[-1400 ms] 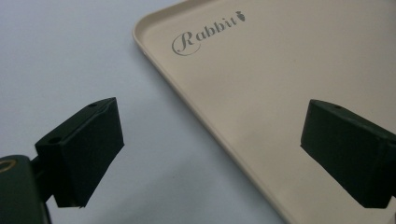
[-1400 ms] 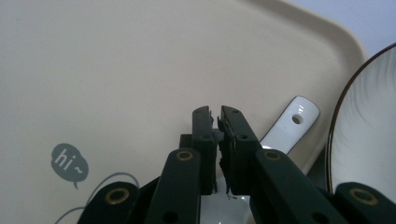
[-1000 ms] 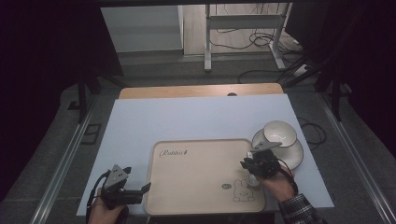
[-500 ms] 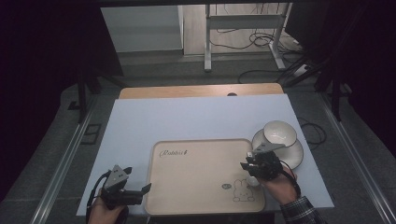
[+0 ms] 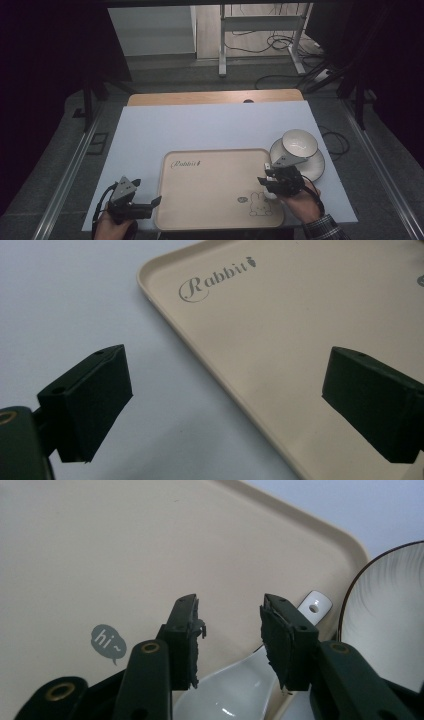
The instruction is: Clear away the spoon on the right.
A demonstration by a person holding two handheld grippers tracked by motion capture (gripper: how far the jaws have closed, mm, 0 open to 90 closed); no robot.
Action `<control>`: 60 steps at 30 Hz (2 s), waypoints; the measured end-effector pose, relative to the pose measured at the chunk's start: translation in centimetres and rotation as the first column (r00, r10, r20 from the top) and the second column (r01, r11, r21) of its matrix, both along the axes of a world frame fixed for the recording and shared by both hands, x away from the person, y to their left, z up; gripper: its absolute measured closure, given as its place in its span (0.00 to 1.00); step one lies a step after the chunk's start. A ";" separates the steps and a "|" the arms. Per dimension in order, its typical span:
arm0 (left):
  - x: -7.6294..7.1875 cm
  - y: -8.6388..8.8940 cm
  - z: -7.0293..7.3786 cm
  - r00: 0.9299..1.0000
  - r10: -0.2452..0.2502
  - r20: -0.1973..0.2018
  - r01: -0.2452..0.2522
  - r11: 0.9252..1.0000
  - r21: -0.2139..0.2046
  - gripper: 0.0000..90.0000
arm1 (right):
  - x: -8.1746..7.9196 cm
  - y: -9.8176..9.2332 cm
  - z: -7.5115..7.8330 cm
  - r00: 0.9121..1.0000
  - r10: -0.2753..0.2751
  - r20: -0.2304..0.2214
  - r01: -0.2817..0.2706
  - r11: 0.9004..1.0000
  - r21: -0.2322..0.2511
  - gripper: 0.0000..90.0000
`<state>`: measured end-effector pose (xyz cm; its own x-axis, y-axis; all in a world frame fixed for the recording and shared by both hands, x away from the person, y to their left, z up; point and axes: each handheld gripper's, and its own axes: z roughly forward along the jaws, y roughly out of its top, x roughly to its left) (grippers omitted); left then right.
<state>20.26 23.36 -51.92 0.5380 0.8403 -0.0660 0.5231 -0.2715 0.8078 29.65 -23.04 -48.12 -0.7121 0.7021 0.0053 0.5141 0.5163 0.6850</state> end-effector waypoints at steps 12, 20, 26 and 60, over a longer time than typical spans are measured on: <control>0.0 0.0 0.0 1.000 0.000 -0.001 0.000 1.000 -0.001 0.06 | -0.8 -0.8 0.1 1.000 0.002 0.019 -0.002 1.000 0.004 0.51; 0.0 0.0 0.0 1.000 0.000 -0.001 0.000 1.000 0.001 0.06 | -1.1 -1.0 0.3 1.000 0.007 0.030 -0.007 1.000 0.015 0.43; 0.0 0.0 0.0 1.000 0.000 -0.002 0.000 1.000 0.003 0.06 | -1.5 -1.2 0.5 0.999 0.007 0.045 -0.008 1.000 0.026 0.35; 0.0 -0.1 0.0 1.000 -0.003 0.001 0.003 1.000 0.010 0.06 | -3.9 -3.3 0.9 0.995 -0.025 0.093 0.020 0.998 0.057 0.15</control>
